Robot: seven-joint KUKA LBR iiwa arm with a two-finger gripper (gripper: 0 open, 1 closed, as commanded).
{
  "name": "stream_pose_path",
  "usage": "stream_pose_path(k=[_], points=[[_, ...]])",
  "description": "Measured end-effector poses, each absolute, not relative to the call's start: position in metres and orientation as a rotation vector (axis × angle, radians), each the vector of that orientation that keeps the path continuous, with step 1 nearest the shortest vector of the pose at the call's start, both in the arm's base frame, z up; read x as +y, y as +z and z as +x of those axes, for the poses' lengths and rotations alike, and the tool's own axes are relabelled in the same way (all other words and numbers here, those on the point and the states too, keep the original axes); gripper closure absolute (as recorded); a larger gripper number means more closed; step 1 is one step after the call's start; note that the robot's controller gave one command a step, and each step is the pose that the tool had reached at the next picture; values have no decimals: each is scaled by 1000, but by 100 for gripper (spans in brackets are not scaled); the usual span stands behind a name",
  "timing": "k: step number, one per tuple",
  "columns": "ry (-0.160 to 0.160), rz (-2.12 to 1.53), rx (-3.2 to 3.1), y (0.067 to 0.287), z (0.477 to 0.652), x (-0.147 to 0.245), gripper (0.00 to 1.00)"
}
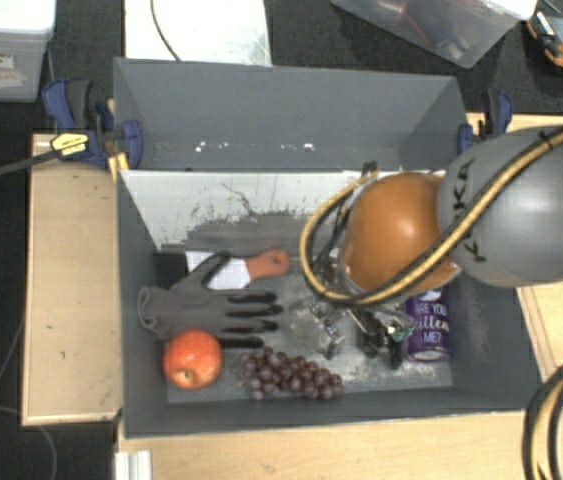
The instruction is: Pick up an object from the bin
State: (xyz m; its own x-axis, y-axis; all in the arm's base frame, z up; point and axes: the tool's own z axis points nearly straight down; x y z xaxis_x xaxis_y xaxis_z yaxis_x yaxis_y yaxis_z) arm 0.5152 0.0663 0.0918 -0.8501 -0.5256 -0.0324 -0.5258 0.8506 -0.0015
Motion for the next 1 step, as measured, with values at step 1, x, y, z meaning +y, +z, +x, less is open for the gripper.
stream_pose_path(k=[1], points=[[3, -1140, 2894, 74, 511, 94, 100]])
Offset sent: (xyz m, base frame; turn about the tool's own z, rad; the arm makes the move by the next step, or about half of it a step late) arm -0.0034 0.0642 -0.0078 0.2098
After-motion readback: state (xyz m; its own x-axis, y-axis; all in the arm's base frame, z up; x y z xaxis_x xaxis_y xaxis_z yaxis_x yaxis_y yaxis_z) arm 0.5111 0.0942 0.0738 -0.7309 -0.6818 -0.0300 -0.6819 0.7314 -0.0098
